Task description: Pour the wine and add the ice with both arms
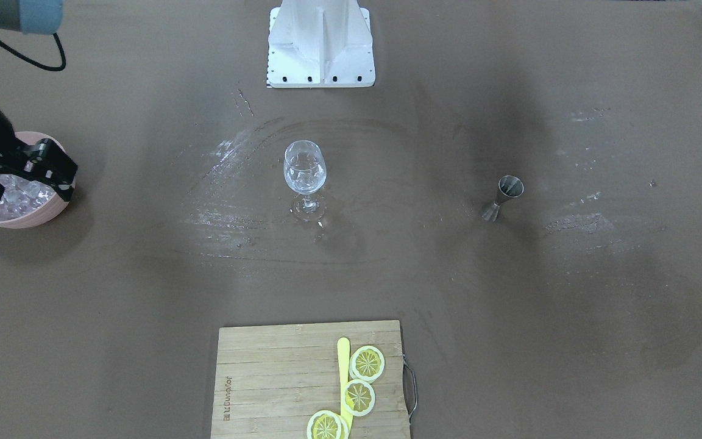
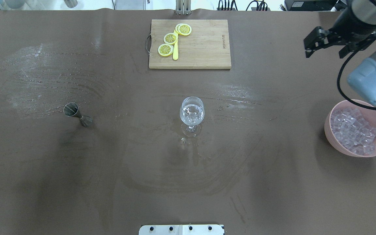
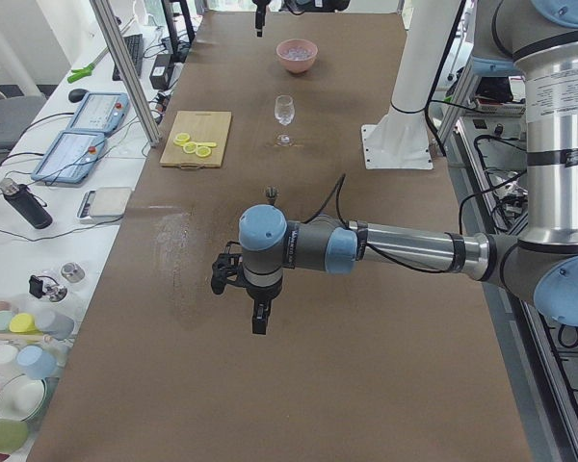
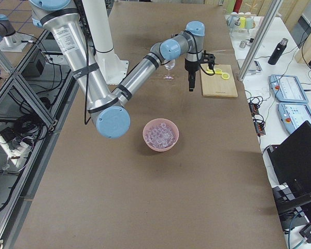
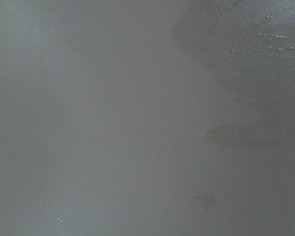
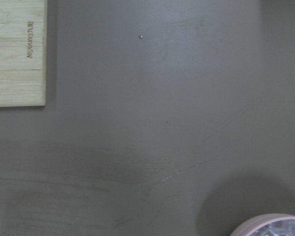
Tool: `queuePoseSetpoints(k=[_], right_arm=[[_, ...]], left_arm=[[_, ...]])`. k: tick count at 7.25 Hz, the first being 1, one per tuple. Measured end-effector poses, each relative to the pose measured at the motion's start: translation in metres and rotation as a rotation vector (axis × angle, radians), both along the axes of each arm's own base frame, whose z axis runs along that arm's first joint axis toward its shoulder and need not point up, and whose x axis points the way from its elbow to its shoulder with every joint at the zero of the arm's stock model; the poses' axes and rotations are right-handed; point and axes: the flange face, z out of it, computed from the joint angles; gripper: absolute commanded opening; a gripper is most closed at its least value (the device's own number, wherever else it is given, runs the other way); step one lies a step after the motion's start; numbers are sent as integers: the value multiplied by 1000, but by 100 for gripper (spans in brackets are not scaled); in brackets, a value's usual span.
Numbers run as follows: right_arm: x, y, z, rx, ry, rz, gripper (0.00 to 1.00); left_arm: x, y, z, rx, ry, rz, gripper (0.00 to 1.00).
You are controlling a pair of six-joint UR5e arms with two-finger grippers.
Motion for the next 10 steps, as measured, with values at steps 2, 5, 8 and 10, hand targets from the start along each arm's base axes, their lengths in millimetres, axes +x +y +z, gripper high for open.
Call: queuePoseSetpoints(k=[2, 5, 8, 10], right_arm=[[77, 10, 81, 38, 56, -89, 100], [169, 62, 191, 14, 105, -177, 100], [206, 121, 266, -123, 117, -155, 100], [211, 146, 298, -130, 119, -150, 100]], left_arm=[[0, 3, 7, -16, 0, 0, 99], [-1, 12, 12, -26, 4, -1, 99], [0, 19, 8, -14, 25, 4, 99], [1, 19, 0, 4, 27, 7, 99]])
